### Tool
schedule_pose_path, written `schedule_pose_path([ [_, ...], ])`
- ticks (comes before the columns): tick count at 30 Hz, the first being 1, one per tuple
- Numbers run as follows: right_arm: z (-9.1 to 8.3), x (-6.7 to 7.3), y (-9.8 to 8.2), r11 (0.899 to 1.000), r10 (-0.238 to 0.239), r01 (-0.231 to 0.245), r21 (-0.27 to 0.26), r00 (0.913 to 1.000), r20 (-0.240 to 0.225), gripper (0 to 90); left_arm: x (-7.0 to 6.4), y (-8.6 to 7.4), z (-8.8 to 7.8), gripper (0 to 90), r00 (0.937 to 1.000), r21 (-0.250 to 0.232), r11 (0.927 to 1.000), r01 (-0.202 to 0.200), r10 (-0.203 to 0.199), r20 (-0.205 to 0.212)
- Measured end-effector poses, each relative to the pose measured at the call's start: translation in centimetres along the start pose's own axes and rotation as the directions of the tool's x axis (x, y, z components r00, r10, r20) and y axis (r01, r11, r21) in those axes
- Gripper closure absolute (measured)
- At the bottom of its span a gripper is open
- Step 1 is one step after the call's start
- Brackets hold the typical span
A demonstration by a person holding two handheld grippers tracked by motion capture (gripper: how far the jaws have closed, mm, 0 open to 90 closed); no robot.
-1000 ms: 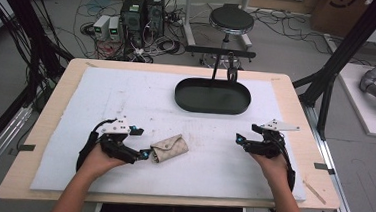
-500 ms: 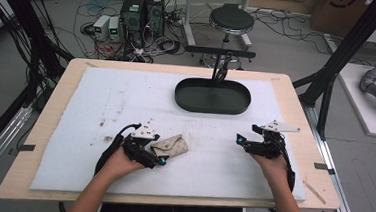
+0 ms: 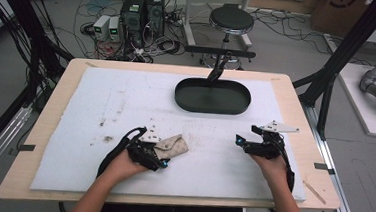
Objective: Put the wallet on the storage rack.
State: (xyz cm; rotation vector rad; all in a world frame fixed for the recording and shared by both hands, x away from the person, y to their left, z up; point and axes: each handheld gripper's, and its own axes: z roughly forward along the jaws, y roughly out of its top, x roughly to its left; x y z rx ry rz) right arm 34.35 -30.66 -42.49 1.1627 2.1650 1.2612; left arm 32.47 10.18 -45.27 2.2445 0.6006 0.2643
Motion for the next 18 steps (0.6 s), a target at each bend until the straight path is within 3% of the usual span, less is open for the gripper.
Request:
schedule_pose_path([
  [2,0.0,0.0,0.0,1.0,-0.001,0.001,0.001,1.0,-0.001,20.4,0.1,0.0,-0.1,18.4,1.0,-0.001,1.0,0.005,-0.005,-0.005],
  [5,0.0,0.0,0.0,1.0,0.002,-0.002,0.001,1.0,-0.001,20.4,0.2,-0.1,-0.3,29.0,0.9999,-0.018,0.9998,0.007,-0.007,-0.007],
  [11,-0.1,0.0,-0.1,1.0,0.008,-0.008,0.0,1.0,-0.002,20.4,0.0,0.1,-0.5,34.4,0.9996,-0.013,0.9996,-0.024,0.023,-0.013],
  [14,-0.1,0.0,-0.1,1.0,0.002,-0.002,-0.005,1.0,-0.001,20.5,0.1,0.3,-0.7,35.5,0.9998,-0.02,0.9996,-0.018,0.018,-0.008],
  [18,-0.2,0.0,-0.1,1.0,0.005,-0.005,-0.011,1.0,-0.001,20.4,0.5,1.1,-1.2,35.6,0.9989,-0.021,0.9987,-0.047,0.047,-0.004],
])
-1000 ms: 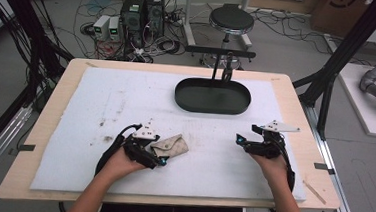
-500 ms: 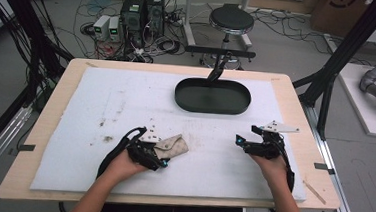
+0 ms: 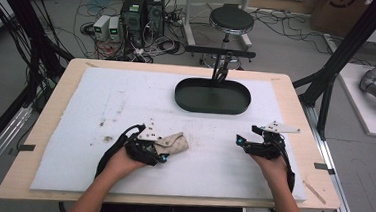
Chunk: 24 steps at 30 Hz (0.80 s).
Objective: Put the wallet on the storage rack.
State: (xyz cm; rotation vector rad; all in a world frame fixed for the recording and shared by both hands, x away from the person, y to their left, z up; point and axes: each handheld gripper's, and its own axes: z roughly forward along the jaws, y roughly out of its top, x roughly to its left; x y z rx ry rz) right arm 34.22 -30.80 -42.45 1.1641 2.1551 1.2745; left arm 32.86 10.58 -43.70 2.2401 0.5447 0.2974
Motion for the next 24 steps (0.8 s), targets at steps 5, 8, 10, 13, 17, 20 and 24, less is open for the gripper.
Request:
schedule_pose_path([
  [5,-0.1,-0.1,0.0,1.0,0.005,-0.005,-0.007,1.0,-0.001,20.5,0.8,1.8,-0.2,35.7,0.9999,-0.033,0.9993,-0.017,0.017,-0.004],
  [8,-0.2,-0.2,0.0,1.0,0.009,-0.009,-0.011,1.0,-0.001,20.4,1.5,3.2,-0.3,35.8,0.9996,-0.051,0.9983,-0.029,0.029,-0.007],
  [10,-0.3,-0.2,0.0,1.0,0.012,-0.012,-0.01,0.9999,-0.002,20.5,2.1,4.1,-0.4,35.8,0.9994,-0.063,0.9974,-0.036,0.036,-0.002],
  [13,-0.2,-0.3,0.0,1.0,0.014,-0.014,-0.009,0.9999,-0.006,20.5,2.9,5.5,-0.2,35.8,0.9987,-0.068,0.9964,-0.051,0.052,0.004],
  [17,-0.2,-0.2,0.0,1.0,0.015,-0.015,-0.006,0.9999,-0.009,20.4,3.9,7.4,0.1,35.8,0.9968,-0.075,0.9941,-0.079,0.079,0.008],
  [20,-0.2,-0.3,-0.1,1.0,0.018,-0.018,-0.01,0.9998,-0.009,20.4,4.8,8.7,0.5,35.8,0.9956,-0.07,0.9933,-0.091,0.093,0.016],
  [24,-0.2,-0.3,-0.1,1.0,0.021,-0.021,-0.012,0.9997,-0.011,20.5,6.0,10.0,1.1,35.8,0.9943,-0.081,0.9914,-0.103,0.105,0.021],
])
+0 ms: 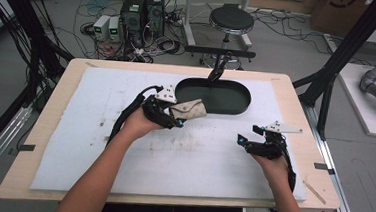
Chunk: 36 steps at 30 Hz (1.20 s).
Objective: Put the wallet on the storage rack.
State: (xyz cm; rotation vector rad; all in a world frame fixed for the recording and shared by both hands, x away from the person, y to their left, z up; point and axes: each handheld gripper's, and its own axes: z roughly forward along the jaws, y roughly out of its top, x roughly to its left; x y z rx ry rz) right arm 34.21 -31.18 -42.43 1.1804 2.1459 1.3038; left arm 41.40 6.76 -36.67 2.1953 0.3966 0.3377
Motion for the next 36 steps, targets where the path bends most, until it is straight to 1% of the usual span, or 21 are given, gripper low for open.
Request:
schedule_pose_path([
  [4,0.0,0.0,0.0,1.0,0.001,-0.001,0.0,1.0,-0.005,20.4,1.2,0.8,0.8,35.8,0.9999,0.007,0.9999,-0.014,0.015,-0.003],
  [7,0.0,0.0,0.0,1.0,0.003,-0.003,-0.001,1.0,-0.007,20.5,2.1,1.5,1.4,35.8,0.9995,0.025,0.9992,-0.03,0.03,-0.001],
  [10,0.0,0.0,-0.1,1.0,0.004,-0.004,-0.002,1.0,-0.009,20.4,2.9,2.3,2.0,35.8,0.9994,0.011,0.9997,-0.024,0.024,0.023],
  [12,0.0,0.0,-0.1,1.0,0.007,-0.007,0.0,0.9999,-0.01,20.4,3.5,2.8,2.5,35.8,0.9994,0.017,0.9994,-0.031,0.03,0.019],
  [14,0.0,0.0,-0.1,1.0,0.006,-0.006,0.0,0.9999,-0.01,20.5,4.0,3.2,3.1,35.8,0.9989,0.031,0.9984,-0.046,0.046,0.009],
  [16,0.0,0.0,-0.1,1.0,0.008,-0.008,-0.001,0.9999,-0.011,20.5,4.5,3.5,3.8,35.8,0.999,0.03,0.9986,-0.044,0.043,0.01],
  [19,0.1,-0.1,-0.1,1.0,0.005,-0.005,-0.002,0.9999,-0.012,20.4,5.1,3.9,4.9,35.8,0.9986,0.043,0.9977,-0.053,0.053,0.006],
  [21,0.1,-0.1,-0.1,1.0,0.006,-0.006,-0.003,0.9999,-0.013,20.4,5.4,4.1,5.7,35.7,0.9988,0.036,0.9982,-0.048,0.048,0.012],
  [24,0.1,-0.2,-0.2,1.0,0.012,-0.012,-0.001,0.9998,-0.016,20.5,6.0,4.3,6.9,35.6,0.9988,0.046,0.9978,-0.048,0.048,0.01],
  [25,0.0,-0.2,-0.2,1.0,0.014,-0.014,-0.001,0.9998,-0.017,20.5,6.3,4.4,7.2,35.6,0.9986,0.057,0.997,-0.053,0.052,0.011],
  [27,0.0,-0.3,-0.2,1.0,0.015,-0.015,-0.005,0.9998,-0.015,20.4,6.6,4.5,7.9,35.6,0.9992,0.052,0.9979,-0.04,0.04,0.004],
  [29,0.0,-0.3,-0.2,1.0,0.014,-0.014,-0.005,0.9998,-0.016,20.5,7.1,4.6,8.5,35.6,0.9995,0.054,0.9981,-0.03,0.03,0.009],
  [33,0.1,-0.4,-0.3,1.0,0.015,-0.015,-0.001,0.9997,-0.019,20.5,7.9,4.7,9.9,35.5,0.9995,0.076,0.9966,-0.031,0.03,0.012],
  [36,0.1,-0.4,-0.3,1.0,0.016,-0.016,0.0,0.9997,-0.021,20.4,8.4,4.4,10.9,35.5,0.9999,0.064,0.9979,-0.01,0.009,0.012],
])
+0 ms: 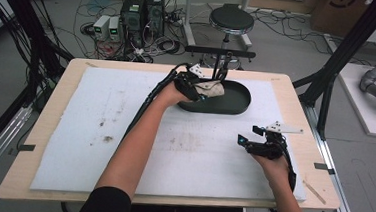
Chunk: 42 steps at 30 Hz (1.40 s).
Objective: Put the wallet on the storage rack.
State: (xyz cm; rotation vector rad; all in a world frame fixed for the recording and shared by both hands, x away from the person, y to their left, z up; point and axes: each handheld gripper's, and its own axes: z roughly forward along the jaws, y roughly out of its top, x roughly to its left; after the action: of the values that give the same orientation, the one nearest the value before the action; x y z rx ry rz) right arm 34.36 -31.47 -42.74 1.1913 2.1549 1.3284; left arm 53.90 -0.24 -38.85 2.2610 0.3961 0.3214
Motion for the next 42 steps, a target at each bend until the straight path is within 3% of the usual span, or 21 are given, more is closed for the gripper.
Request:
schedule_pose_path([
  [10,0.1,-0.2,0.0,1.0,0.002,-0.002,0.0,1.0,-0.002,20.4,1.1,-1.7,3.1,35.5,0.9991,0.068,0.9968,0.043,-0.042,-0.011],
  [14,0.0,-0.2,-0.1,1.0,0.004,-0.004,0.002,1.0,-0.002,20.4,1.2,-1.6,3.6,35.4,0.9993,0.127,0.9914,0.03,-0.027,-0.025],
  [26,0.0,-0.4,-0.1,1.0,0.003,-0.003,-0.005,1.0,0.003,20.4,1.4,-1.4,4.4,31.9,0.9978,0.18,0.9816,0.063,-0.058,-0.032],
  [34,-0.1,-0.3,-0.1,1.0,0.003,-0.003,-0.007,1.0,0.008,20.5,1.3,-0.9,3.0,28.1,0.997,0.137,0.9876,0.076,-0.073,-0.025],
  [42,0.0,-0.2,-0.1,1.0,0.0,0.0,-0.003,0.9999,0.012,20.5,0.0,-0.4,0.1,25.4,0.997,0.079,0.9939,0.077,-0.077,-0.003],
])
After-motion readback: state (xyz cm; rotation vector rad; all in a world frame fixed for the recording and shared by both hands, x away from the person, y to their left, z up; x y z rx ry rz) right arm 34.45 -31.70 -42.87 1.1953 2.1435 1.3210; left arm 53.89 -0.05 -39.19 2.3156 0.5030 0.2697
